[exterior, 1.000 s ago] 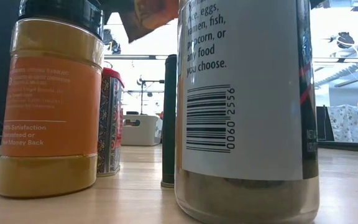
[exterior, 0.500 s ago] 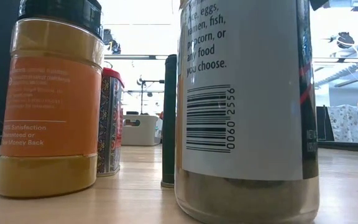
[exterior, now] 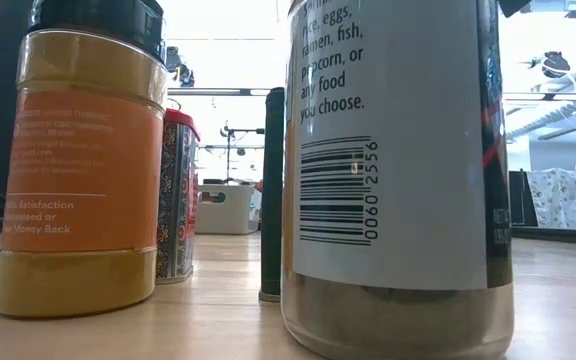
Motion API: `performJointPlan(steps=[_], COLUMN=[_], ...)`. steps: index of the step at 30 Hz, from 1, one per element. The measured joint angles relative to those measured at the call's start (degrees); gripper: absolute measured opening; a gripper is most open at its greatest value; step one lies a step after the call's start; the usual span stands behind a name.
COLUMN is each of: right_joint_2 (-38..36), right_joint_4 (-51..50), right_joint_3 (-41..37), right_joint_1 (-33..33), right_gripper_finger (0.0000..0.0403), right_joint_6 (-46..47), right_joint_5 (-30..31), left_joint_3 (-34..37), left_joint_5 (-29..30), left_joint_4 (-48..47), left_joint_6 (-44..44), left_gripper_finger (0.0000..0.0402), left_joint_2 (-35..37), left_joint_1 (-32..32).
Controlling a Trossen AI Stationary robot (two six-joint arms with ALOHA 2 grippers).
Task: Sort spices by type
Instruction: Put the orange spice pack into the green bin
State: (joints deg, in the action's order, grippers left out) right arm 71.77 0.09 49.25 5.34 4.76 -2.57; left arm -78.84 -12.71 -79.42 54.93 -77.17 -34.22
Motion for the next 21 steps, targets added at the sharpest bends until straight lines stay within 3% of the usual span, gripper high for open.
performJointPlan(steps=[3, 7, 16, 21], right_joint_2=[0.14, 1.83, 6.19, 7.04], right_joint_4=[0.12, 2.1, 9.73, 10.01], right_joint_3=[0.0, 0.0, 0.0, -0.02], right_joint_1=[0.07, 1.01, 3.07, 5.41], right_gripper_finger=[0.0112, 0.0112, 0.0112, 0.0112], right_joint_6=[2.36, 4.5, 8.21, 9.75], right_joint_5=[0.0, 1.19, 4.99, 12.15], left_joint_3=[-0.11, -0.09, 2.84, 4.22], left_joint_5=[-8.34, -12.77, -11.39, -6.86], left_joint_4=[-5.91, -10.19, -9.59, -9.8], left_joint_6=[5.34, 8.19, 5.6, 1.05], left_gripper_finger=[0.0007, 0.0007, 0.0006, 0.0006], left_joint_2=[-0.31, -0.33, -4.51, -8.84], left_joint_1=[-2.29, -5.58, -9.12, -9.77])
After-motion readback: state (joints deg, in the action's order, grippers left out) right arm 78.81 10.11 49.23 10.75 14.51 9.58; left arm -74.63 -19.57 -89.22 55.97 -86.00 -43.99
